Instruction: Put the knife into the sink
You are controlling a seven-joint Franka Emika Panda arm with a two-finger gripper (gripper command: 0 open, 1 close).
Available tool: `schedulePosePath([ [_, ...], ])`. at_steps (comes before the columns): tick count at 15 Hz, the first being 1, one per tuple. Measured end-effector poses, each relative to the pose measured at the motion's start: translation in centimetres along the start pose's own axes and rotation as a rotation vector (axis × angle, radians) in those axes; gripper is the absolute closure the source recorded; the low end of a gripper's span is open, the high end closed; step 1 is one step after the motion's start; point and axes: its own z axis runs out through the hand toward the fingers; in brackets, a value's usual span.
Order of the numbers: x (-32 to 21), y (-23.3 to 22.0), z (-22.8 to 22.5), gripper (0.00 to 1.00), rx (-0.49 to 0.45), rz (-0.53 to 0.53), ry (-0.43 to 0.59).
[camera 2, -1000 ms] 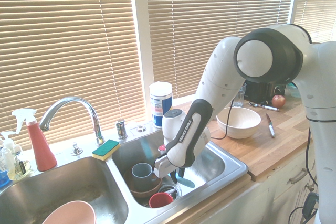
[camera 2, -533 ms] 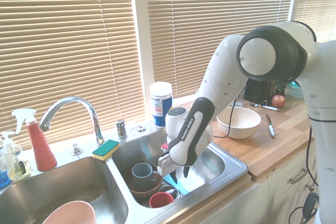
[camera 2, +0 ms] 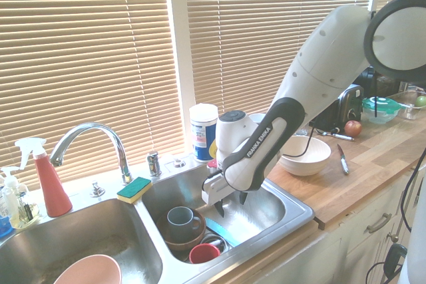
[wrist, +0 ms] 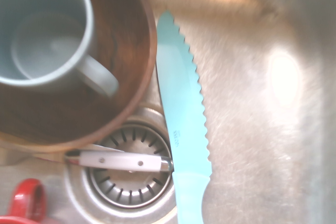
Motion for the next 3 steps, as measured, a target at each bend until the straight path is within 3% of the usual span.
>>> schedulePosePath([
  [3,-0.8,0.1,-5.3,0.0,0.033,0.007,0.045],
])
